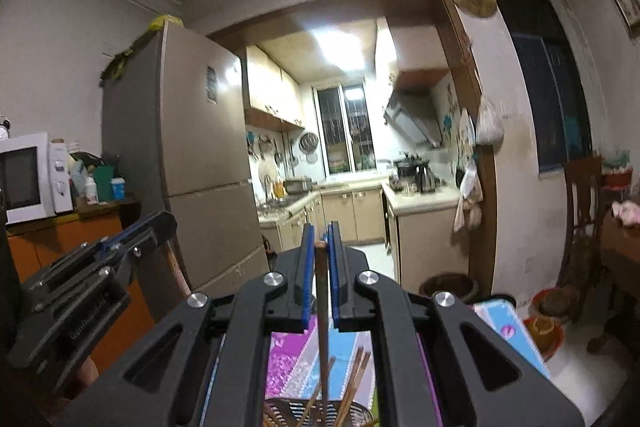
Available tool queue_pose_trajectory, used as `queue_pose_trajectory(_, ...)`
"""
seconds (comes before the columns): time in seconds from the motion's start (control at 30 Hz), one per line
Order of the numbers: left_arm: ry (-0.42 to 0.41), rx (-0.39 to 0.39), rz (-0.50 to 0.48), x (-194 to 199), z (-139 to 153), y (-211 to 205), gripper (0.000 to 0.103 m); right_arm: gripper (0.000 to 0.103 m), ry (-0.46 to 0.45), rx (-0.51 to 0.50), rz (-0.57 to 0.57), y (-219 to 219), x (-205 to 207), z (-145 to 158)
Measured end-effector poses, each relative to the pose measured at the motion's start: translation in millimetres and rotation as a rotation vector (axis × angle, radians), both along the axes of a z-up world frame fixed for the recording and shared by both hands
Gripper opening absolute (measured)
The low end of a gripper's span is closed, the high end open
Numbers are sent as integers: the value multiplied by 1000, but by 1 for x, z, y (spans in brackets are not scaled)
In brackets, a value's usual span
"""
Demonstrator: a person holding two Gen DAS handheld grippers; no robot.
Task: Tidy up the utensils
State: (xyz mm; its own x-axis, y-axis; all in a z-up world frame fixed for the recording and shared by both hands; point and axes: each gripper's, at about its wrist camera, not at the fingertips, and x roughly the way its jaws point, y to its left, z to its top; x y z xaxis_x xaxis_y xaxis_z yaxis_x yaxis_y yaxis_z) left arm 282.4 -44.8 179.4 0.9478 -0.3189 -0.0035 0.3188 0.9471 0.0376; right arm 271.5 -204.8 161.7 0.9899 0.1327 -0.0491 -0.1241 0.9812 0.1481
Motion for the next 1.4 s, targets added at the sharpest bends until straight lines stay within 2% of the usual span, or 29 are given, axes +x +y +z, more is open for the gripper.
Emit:
queue_pose_trajectory(0.27,169,59,15,51,-86,-5,8,5,164,75,36,-7,42,-70)
queue_pose_trajectory(0.43,256,67,18,64,-120,-4,8,7,221,53,30,1,46,-99)
queue_pose_trajectory(0.5,271,78,31,65,-127,-2,9,25,229,39,20,4,44,-103)
queue_pose_trajectory(0.53,273,79,37,65,-127,-2,12,50,217,30,3,4,40,-103)
queue_pose_trajectory(0.57,272,77,47,63,-126,1,24,59,187,26,-18,2,33,-100)
queue_pose_trajectory(0.63,248,68,73,57,-118,5,39,59,149,18,-30,-2,23,-91)
queue_pose_trajectory(0.7,219,72,93,47,-109,10,43,59,106,17,-49,-8,7,-78)
queue_pose_trajectory(0.8,176,81,130,28,-97,16,61,63,34,-1,-84,-19,-18,-59)
queue_pose_trajectory(0.87,124,92,163,9,-87,21,76,81,-31,-15,-116,-27,-45,-48)
queue_pose_trajectory(0.93,85,113,188,-10,-80,25,85,94,-92,-19,-151,-36,-75,-40)
queue_pose_trajectory(0.97,62,127,209,-23,-76,28,93,98,-114,-19,-167,-39,-88,-38)
queue_pose_trajectory(1.0,44,135,224,-34,-73,30,97,98,-142,-20,-186,-42,-108,-37)
queue_pose_trajectory(1.13,-15,152,235,-86,-64,43,98,98,-183,-37,-230,-51,-157,-45)
queue_pose_trajectory(1.2,-36,170,255,-108,-62,47,98,98,-170,-49,-244,-53,-175,-51)
queue_pose_trajectory(1.23,-41,177,252,-119,-62,49,98,98,-134,-71,-236,-53,-183,-56)
queue_pose_trajectory(1.3,-15,186,241,-139,-63,54,98,98,-78,-100,-240,-52,-191,-66)
queue_pose_trajectory(1.4,82,251,274,-159,-72,56,98,98,-26,-130,-290,-49,-206,-85)
